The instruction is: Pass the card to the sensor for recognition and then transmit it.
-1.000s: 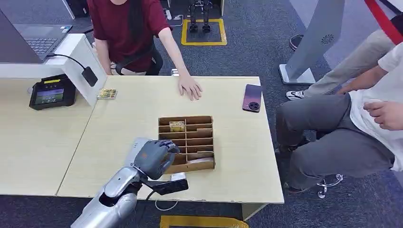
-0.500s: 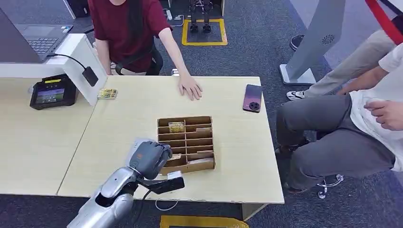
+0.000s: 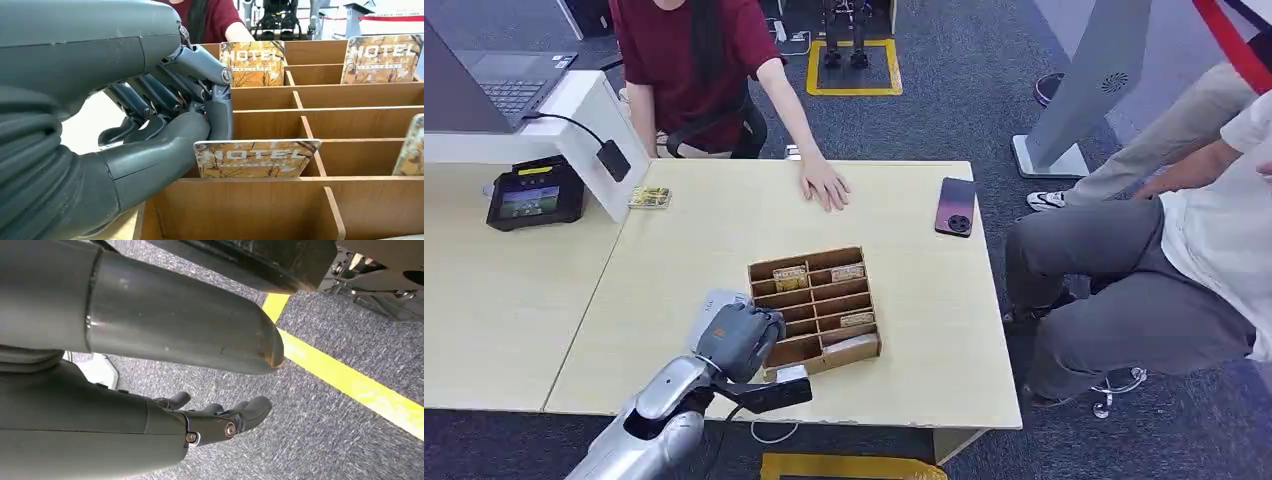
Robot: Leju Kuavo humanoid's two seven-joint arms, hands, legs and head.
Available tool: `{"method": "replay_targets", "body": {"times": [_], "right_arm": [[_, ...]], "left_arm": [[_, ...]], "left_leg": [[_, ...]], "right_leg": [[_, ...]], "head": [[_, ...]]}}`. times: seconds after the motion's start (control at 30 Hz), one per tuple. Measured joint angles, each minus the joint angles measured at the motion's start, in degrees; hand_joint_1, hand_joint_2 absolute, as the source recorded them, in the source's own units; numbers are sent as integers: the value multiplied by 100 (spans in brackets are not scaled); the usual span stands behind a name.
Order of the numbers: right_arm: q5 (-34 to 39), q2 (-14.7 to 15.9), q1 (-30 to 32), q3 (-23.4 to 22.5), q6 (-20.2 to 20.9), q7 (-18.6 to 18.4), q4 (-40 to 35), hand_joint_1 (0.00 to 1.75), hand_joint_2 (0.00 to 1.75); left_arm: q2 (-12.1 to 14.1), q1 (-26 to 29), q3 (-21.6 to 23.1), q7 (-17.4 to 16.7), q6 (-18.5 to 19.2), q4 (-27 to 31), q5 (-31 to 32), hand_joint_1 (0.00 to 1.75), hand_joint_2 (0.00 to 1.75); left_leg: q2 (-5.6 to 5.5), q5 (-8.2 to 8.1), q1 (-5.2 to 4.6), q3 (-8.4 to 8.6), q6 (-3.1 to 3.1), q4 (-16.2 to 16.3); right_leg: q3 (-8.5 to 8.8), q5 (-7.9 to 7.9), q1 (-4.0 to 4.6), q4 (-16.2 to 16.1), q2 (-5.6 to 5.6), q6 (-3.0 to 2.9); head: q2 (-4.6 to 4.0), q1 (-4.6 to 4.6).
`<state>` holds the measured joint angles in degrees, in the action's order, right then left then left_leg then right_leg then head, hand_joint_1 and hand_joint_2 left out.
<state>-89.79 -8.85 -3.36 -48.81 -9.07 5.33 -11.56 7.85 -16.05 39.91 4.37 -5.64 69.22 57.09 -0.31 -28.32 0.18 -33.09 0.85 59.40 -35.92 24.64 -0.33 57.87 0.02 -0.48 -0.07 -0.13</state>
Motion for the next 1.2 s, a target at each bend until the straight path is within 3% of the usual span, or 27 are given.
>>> {"method": "replay_targets", "body": {"times": [0.03, 0.07, 0.27, 0.47, 0.77, 1.0, 1.2], "right_arm": [[0, 0, 1, 0, 0, 0, 0, 0, 0], [0, 0, 1, 0, 0, 0, 0, 0, 0], [0, 0, 3, 0, -2, 0, 0, 0, 0], [0, 2, 7, -4, 9, 0, -2, 0, 0], [-9, 2, 6, -9, 2, 31, -7, 0, 0], [9, 0, 8, -46, -11, 13, -9, 0, 0], [44, -20, -7, -118, -9, 13, -9, 0, 0]], "left_arm": [[0, 0, 0, 0, 2, 0, 0, 105, 175], [0, 1, 0, 0, 0, 0, 0, 0, 175], [2, 40, -31, 138, -59, 94, -241, 0, 175], [109, -48, -155, 374, 92, 969, -772, 0, 175], [529, -730, -350, 407, 278, 1889, -1093, 0, 175], [1001, -1328, -881, 411, 696, 2455, -1567, 0, 175], [1288, -1317, -647, 481, 953, 2535, -734, 0, 175]], "left_leg": [[0, 0, 0, 1, 0, 0], [0, 0, 0, 1, 0, 0], [0, 4, 0, 1, -5, 0], [-1, 4, 0, 0, -5, 1], [0, 9, 6, 0, -13, 1], [10, 12, 8, 3, -18, 0], [9, 12, 7, 2, -18, 0]], "right_leg": [[0, 0, 0, 0, 0, 0], [0, 0, 0, 0, 0, 0], [0, -1, 1, 0, 0, 0], [-3, -1, 1, 0, 0, 0], [-5, -4, 6, 2, 1, -5], [-8, -13, 6, 6, 12, -19], [-10, -12, 9, 6, 11, -20]], "head": [[0, -2], [0, 0], [0, -2], [0, 0], [0, 2], [0, 2], [0, 2]]}}
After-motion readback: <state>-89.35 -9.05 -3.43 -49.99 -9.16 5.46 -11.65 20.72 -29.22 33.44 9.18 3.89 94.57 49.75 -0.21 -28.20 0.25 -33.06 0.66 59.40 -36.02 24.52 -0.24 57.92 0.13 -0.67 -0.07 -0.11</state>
